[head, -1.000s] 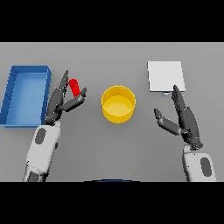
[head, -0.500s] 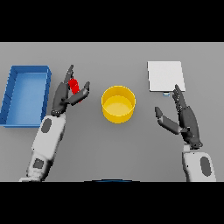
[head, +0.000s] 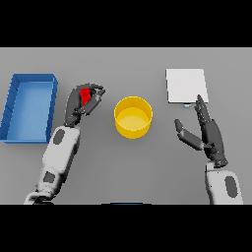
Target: Pick up the red beaker and tilt it to pour out 1 green nut into yellow bowl. Pick up the yellow bowl and place it on the metallic measuring scale.
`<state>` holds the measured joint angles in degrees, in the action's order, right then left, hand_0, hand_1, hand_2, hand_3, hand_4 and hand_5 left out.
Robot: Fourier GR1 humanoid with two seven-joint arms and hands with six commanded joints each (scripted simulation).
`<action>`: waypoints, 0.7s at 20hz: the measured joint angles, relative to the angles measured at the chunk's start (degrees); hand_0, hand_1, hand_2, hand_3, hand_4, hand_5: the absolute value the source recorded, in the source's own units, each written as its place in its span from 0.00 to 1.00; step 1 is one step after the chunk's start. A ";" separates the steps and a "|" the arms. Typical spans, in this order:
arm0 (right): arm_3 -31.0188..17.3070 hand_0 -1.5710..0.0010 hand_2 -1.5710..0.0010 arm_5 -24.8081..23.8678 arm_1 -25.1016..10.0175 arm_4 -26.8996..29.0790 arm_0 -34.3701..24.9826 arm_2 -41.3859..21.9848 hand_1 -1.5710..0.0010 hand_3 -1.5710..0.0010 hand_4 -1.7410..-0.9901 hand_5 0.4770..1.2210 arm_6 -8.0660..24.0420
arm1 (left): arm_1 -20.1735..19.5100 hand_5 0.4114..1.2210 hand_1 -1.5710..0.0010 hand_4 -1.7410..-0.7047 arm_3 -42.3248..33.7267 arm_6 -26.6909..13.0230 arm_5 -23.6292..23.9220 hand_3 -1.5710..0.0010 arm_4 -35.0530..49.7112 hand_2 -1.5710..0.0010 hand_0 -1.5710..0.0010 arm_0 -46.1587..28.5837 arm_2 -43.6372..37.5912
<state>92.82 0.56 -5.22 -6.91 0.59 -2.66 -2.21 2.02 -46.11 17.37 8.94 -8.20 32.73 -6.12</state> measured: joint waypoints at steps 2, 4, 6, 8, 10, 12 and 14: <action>0.15 1.00 1.00 0.31 0.12 0.03 0.20 -0.32 1.00 1.00 0.60 0.23 0.01 | -0.11 0.93 0.09 0.17 -1.12 -1.10 -0.36 0.16 0.39 0.09 0.08 -0.69 0.81; 0.51 1.00 1.00 0.11 0.50 -0.52 0.87 -0.85 1.00 1.00 0.60 0.23 -0.66 | -0.19 0.95 0.06 0.20 -1.64 -2.52 0.09 0.10 -0.31 0.06 0.05 -0.30 1.79; 0.86 1.00 1.00 -0.20 0.55 -0.43 0.76 -0.66 1.00 1.00 0.60 0.24 -0.88 | -0.56 0.97 0.04 0.22 -2.48 -3.20 0.29 0.07 -1.21 0.04 0.03 -0.38 2.32; 0.18 1.00 1.00 0.10 0.84 -0.55 1.20 -0.98 1.00 1.00 0.60 0.24 -1.47 | 0.07 0.98 0.02 0.23 -4.95 -3.66 0.50 0.04 -1.38 0.02 0.02 -0.87 2.51; 0.76 1.00 1.00 -0.20 0.74 -0.88 1.60 -1.04 1.00 1.00 0.60 0.25 -1.55 | -0.54 0.99 0.01 0.23 -7.87 -5.44 0.22 0.03 -1.32 0.01 0.01 -1.16 2.43; 0.26 1.00 1.00 -0.28 0.41 -1.11 0.96 -0.85 1.00 1.00 0.59 0.25 -1.08 | -1.03 0.99 0.01 0.24 -10.40 -6.74 -0.28 0.02 -2.61 0.01 0.01 -1.23 3.51; 0.10 1.00 1.00 -0.17 0.63 -1.56 1.11 -1.36 1.00 1.00 0.61 0.25 -1.56 | -2.30 0.97 0.01 0.19 -12.91 -9.32 -0.21 0.01 -5.19 0.01 0.01 -0.74 4.99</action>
<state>92.92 0.39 -4.59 -8.46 1.70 -4.02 -3.76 -0.28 -59.02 8.05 8.73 -13.39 31.99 -1.12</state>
